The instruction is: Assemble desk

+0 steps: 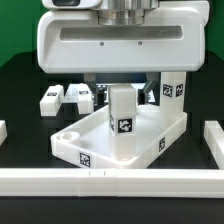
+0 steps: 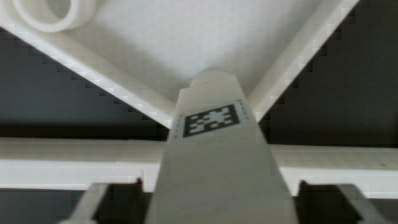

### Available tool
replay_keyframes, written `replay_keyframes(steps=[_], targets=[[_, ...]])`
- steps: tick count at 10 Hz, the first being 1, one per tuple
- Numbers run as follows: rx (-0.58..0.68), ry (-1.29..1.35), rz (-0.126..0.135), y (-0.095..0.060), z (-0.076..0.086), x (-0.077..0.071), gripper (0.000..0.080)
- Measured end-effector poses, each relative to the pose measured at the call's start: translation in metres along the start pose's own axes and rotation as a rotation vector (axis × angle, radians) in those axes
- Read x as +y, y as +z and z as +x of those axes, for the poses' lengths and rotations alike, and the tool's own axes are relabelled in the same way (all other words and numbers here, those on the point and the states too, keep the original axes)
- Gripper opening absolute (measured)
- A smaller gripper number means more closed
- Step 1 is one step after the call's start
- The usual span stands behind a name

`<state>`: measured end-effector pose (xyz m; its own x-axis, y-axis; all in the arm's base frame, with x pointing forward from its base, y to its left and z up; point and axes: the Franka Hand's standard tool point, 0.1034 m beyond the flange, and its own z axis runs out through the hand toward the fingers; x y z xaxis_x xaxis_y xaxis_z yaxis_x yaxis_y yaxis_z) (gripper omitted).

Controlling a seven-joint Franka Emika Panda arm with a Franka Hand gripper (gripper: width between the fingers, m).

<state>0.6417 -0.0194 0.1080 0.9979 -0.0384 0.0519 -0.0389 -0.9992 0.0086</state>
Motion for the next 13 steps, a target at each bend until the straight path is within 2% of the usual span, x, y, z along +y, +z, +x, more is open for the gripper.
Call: replay_keyframes(steps=[3, 6, 9, 11, 13], targets=[[0.000, 0.107, 0.001, 0.0001, 0.0000, -0.0004, 0.0288], [-0.002, 0.473, 0.031, 0.0002, 0.0005, -0.0005, 0.0288], [-0.010, 0.783, 0.044, 0.0001, 0.0006, -0.0021, 0.0288], [-0.015, 0.987, 0.042, 0.0006, 0.0004, -0.0028, 0.0288], [-0.012, 1.113, 0.032, 0.0006, 0.0004, 0.0065, 0.0291]])
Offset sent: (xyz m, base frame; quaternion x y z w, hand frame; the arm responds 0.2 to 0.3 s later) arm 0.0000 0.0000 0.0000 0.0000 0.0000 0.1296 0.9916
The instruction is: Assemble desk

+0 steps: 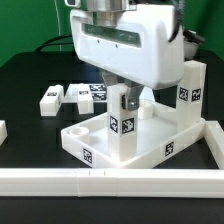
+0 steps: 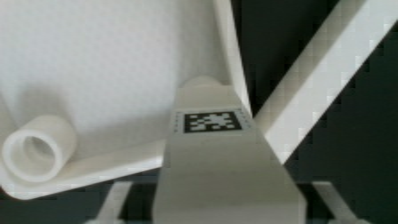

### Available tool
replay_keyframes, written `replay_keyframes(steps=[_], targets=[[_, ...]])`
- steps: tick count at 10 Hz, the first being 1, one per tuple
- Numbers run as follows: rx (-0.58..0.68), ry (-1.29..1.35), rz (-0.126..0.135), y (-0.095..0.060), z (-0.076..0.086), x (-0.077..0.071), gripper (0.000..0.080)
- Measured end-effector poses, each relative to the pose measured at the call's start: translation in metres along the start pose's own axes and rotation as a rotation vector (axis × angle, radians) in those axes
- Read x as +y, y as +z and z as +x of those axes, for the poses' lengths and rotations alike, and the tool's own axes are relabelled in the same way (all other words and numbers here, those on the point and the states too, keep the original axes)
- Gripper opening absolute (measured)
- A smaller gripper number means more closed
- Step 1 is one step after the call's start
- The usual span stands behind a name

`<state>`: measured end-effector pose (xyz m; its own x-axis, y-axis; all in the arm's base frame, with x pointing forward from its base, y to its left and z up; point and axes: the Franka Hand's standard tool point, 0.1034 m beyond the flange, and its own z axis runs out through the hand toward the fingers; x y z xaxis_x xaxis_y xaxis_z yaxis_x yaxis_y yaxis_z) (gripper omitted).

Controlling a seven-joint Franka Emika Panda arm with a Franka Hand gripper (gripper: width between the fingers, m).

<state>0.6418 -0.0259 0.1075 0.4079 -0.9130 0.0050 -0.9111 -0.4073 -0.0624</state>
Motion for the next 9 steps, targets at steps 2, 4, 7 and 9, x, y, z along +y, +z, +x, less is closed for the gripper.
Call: replay_keyframes(steps=[2, 4, 7, 9], targets=[[0.012, 0.117, -0.003, -0.002, 0.007, 0.003, 0.0292], [0.033, 0.237, -0.007, -0.004, 0.015, 0.006, 0.0294], [0.046, 0.295, -0.010, -0.004, 0.020, 0.009, 0.0303], [0.044, 0.257, -0.004, -0.008, 0.017, 0.006, 0.0480]])
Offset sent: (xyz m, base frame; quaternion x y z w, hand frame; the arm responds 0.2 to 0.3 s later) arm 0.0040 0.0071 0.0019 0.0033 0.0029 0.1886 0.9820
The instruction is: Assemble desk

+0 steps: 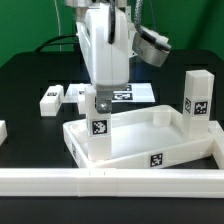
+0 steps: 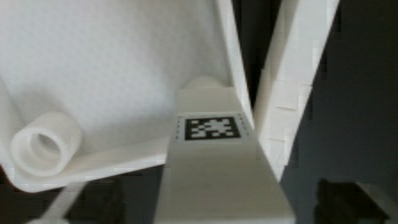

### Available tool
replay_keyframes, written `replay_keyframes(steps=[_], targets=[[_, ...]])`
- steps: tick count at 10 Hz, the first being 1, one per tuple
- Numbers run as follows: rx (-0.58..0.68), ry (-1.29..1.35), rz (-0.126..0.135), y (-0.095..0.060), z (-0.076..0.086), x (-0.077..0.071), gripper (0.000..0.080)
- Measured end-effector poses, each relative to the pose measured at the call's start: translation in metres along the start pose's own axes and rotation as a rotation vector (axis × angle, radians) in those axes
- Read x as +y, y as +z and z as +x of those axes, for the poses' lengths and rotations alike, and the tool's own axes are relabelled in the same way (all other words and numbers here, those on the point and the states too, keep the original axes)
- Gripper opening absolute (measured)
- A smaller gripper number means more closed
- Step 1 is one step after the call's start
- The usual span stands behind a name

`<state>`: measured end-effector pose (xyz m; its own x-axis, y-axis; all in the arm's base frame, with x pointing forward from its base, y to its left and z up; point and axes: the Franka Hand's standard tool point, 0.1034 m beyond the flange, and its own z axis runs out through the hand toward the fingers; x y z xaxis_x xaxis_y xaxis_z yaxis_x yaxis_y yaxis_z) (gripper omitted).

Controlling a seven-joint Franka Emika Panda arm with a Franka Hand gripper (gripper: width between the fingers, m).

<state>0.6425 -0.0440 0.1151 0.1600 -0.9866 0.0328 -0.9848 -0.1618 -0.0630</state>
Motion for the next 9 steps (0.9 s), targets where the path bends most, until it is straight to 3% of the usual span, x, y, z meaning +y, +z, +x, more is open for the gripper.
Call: replay_keyframes(steps=[1, 2, 5, 8, 9], targets=[[-0.006, -0.035, 0.007, -0.007, -0.007, 0.001, 0.0614], [-0.015, -0.065, 0.006, -0.012, -0.015, 0.008, 0.0639], [-0.023, -0.085, 0.002, -0.010, -0.033, 0.030, 0.0646], [-0.022, -0.094, 0.003, -0.008, -0.034, 0.029, 0.0649], [-0.010, -0.107, 0.018, -0.003, -0.039, 0.033, 0.0649]])
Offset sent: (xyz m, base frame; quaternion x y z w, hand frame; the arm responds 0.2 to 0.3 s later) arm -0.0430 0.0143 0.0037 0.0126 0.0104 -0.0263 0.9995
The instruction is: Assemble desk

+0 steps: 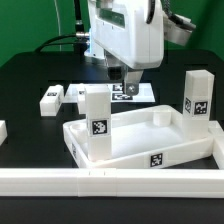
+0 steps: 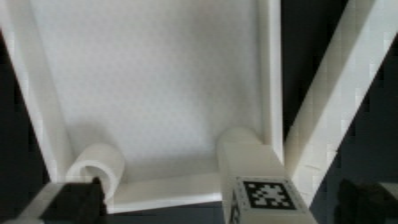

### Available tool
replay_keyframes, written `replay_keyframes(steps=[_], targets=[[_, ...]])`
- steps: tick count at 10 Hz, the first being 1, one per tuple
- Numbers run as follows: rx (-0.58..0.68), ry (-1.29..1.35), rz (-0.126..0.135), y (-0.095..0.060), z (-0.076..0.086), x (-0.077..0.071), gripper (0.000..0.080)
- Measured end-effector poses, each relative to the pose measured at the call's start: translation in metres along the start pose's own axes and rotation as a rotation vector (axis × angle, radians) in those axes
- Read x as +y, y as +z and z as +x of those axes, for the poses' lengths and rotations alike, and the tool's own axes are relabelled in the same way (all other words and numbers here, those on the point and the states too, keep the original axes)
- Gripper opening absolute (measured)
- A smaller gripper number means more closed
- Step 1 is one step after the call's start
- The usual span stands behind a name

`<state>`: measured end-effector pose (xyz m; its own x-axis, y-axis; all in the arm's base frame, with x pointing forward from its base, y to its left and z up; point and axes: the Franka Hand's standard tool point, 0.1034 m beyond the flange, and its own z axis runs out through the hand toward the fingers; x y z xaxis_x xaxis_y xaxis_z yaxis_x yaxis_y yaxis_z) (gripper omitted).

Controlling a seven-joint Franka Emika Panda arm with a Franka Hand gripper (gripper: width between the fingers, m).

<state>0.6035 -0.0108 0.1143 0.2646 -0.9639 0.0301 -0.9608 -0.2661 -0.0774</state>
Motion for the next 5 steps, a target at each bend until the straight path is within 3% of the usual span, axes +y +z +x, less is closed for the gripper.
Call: replay_keyframes(steps=[1, 3, 5], targets=[[0.002, -0.017, -0.008, 0.009, -0.011, 0.012, 0.0649], [0.007, -0.039, -0.026, 0.024, -0.016, 0.028, 0.0649], [0.007, -0.040, -0.026, 0.023, -0.017, 0.027, 0.0649]])
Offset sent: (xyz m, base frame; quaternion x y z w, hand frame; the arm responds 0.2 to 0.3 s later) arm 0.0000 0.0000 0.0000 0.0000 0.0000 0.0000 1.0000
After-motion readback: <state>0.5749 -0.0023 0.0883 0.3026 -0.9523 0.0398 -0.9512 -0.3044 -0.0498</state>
